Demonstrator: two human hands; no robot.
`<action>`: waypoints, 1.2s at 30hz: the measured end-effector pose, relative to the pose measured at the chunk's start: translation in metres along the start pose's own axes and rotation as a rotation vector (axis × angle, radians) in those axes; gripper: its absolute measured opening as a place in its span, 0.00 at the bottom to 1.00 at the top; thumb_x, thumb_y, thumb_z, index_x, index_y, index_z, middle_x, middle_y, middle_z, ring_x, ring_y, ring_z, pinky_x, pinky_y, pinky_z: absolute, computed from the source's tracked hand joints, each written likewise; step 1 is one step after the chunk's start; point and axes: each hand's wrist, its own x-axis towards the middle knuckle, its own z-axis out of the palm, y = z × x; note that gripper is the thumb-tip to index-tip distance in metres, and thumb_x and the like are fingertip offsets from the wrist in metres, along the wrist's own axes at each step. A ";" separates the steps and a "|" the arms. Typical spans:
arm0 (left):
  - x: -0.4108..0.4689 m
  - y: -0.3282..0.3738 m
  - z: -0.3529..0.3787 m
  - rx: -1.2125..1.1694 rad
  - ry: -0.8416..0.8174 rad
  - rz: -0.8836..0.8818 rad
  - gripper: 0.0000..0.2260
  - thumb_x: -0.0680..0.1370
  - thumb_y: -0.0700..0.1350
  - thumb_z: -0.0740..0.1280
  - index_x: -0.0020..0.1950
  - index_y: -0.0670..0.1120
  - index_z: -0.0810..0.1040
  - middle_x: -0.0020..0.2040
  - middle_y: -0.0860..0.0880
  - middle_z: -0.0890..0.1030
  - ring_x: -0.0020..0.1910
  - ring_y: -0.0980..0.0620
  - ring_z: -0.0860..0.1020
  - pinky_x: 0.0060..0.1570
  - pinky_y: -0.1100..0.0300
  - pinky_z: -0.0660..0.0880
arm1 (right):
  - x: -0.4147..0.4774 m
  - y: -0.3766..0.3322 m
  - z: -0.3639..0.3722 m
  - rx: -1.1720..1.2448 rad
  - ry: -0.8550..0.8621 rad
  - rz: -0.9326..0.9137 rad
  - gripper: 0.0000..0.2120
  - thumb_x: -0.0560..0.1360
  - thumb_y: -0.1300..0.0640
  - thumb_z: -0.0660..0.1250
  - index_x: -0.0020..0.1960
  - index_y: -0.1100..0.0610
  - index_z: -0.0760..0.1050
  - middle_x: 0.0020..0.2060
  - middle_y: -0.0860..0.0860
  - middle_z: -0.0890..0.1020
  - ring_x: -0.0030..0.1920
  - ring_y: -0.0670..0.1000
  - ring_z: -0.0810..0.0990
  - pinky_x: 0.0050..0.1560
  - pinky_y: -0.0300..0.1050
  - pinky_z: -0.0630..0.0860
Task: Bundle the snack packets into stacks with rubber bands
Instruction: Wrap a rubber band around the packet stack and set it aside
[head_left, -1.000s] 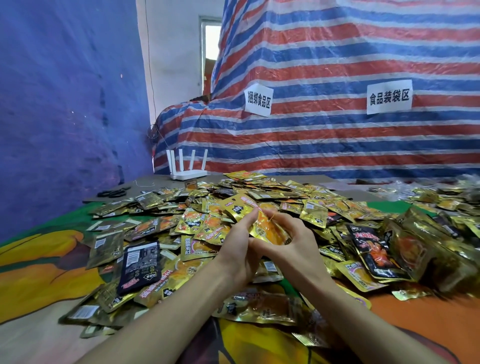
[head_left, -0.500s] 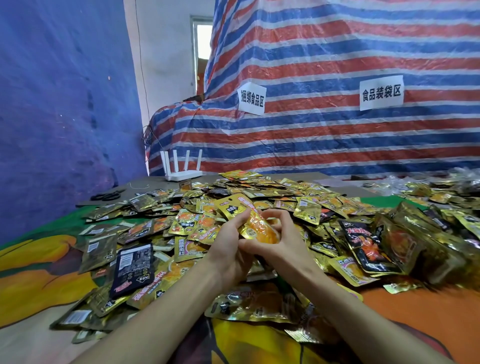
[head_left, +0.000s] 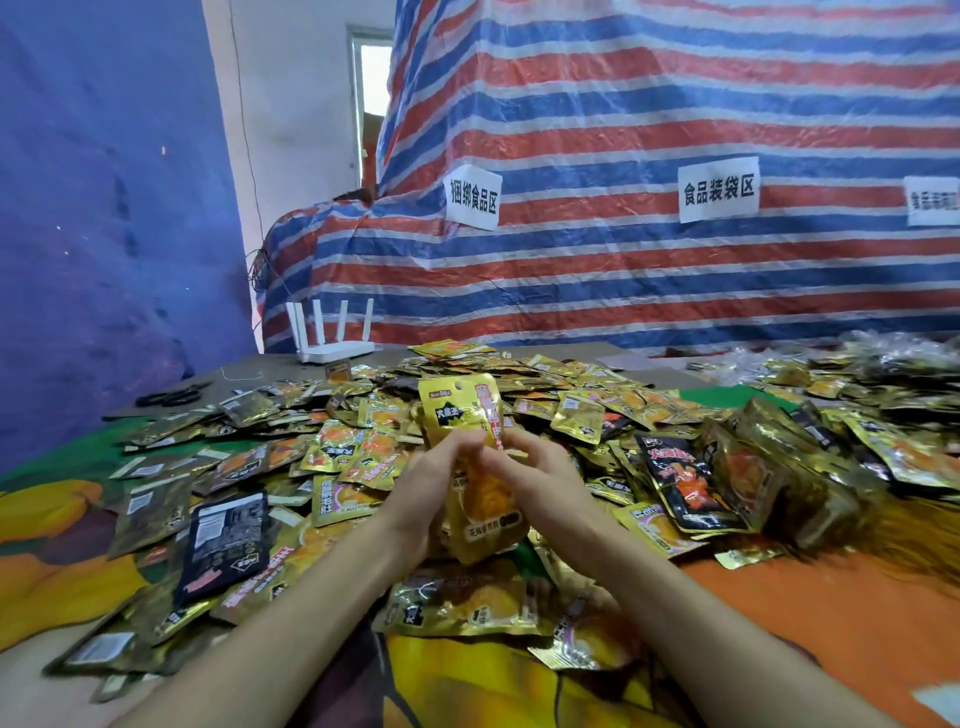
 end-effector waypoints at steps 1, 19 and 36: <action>0.000 -0.001 0.001 0.027 0.042 0.042 0.21 0.70 0.56 0.74 0.55 0.43 0.82 0.50 0.41 0.84 0.49 0.43 0.83 0.54 0.45 0.80 | -0.001 0.000 -0.001 0.022 0.010 -0.012 0.05 0.80 0.54 0.67 0.55 0.50 0.79 0.46 0.51 0.87 0.47 0.51 0.87 0.44 0.44 0.83; 0.001 -0.013 0.004 0.495 -0.033 0.398 0.07 0.81 0.50 0.65 0.58 0.58 0.74 0.53 0.51 0.79 0.51 0.51 0.80 0.45 0.63 0.79 | -0.018 -0.074 -0.135 -0.874 0.478 0.110 0.15 0.79 0.52 0.69 0.60 0.53 0.66 0.46 0.53 0.82 0.45 0.55 0.84 0.51 0.59 0.82; 0.009 -0.018 -0.001 0.601 0.008 0.336 0.03 0.80 0.47 0.68 0.52 0.55 0.80 0.48 0.53 0.80 0.44 0.54 0.79 0.31 0.71 0.73 | 0.003 -0.032 -0.226 -1.092 0.740 0.510 0.13 0.80 0.51 0.64 0.48 0.62 0.77 0.47 0.59 0.82 0.51 0.62 0.81 0.60 0.62 0.77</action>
